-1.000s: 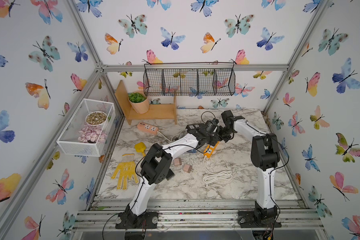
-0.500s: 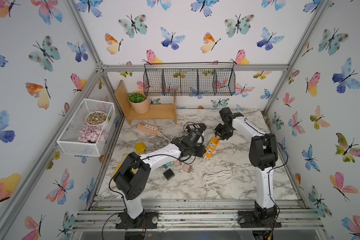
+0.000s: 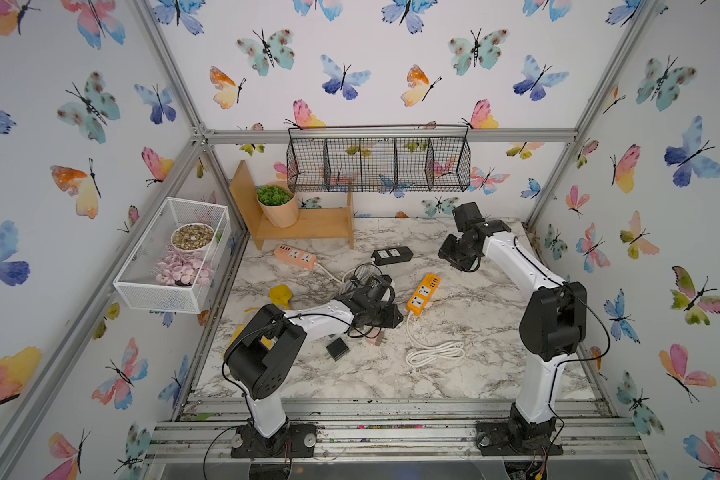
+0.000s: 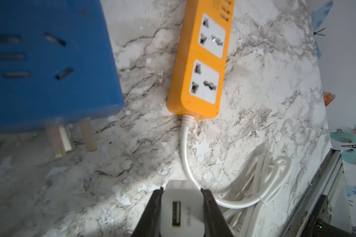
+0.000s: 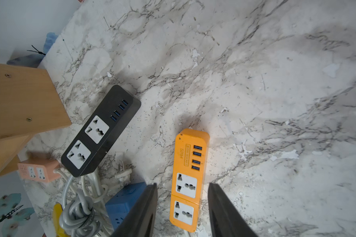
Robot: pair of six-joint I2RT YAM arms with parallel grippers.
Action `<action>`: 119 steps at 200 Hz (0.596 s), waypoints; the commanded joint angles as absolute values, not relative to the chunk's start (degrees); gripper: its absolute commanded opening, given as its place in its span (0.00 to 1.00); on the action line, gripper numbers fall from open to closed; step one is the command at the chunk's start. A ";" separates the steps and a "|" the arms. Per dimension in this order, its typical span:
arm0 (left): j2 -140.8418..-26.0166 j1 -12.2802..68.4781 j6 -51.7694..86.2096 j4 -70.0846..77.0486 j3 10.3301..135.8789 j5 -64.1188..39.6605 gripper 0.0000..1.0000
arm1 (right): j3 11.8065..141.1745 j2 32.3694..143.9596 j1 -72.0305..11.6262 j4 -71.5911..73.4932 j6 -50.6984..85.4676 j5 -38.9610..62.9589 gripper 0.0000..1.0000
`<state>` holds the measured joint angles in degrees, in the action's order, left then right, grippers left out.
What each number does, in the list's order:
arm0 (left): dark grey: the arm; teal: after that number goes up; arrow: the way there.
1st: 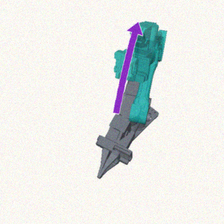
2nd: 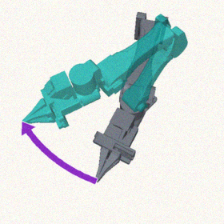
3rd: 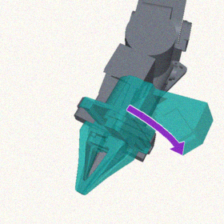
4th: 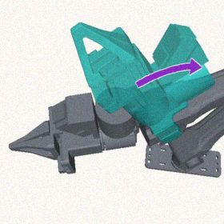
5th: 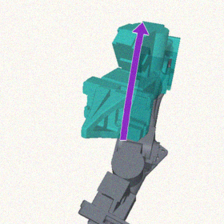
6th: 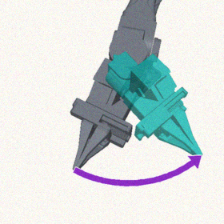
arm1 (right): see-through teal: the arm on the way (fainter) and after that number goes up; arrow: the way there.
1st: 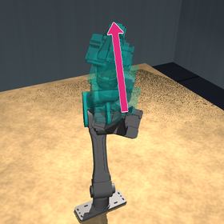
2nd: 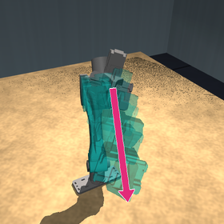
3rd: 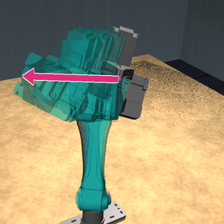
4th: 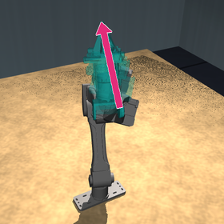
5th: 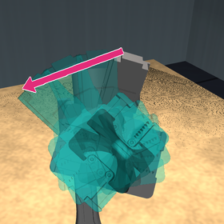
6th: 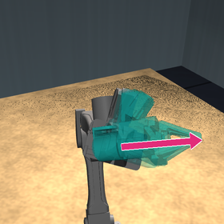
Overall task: Pull the plug off the socket
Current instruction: Place the plug at the center of the board.
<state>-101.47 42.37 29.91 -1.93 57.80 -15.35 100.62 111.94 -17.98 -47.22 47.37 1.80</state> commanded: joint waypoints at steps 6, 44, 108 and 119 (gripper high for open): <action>-103.03 42.21 29.43 -0.65 57.60 -15.50 0.38 | 96.43 110.54 -17.93 -46.03 44.80 -0.86 0.47; -102.83 42.16 27.79 -2.59 59.27 -13.11 0.66 | 94.53 108.89 -17.96 -44.82 42.96 -2.32 0.52; -95.24 42.01 25.46 -8.57 62.69 -7.39 0.98 | 97.23 108.28 -18.01 -44.66 40.80 -4.24 0.61; -93.96 42.01 24.99 -10.03 63.63 -6.63 0.99 | 97.77 108.21 -18.01 -44.65 40.61 -4.62 0.62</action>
<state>-98.96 42.33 27.14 -6.07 60.97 -10.61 95.55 110.43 -17.98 -45.21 42.02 -1.83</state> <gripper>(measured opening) 0.984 0.612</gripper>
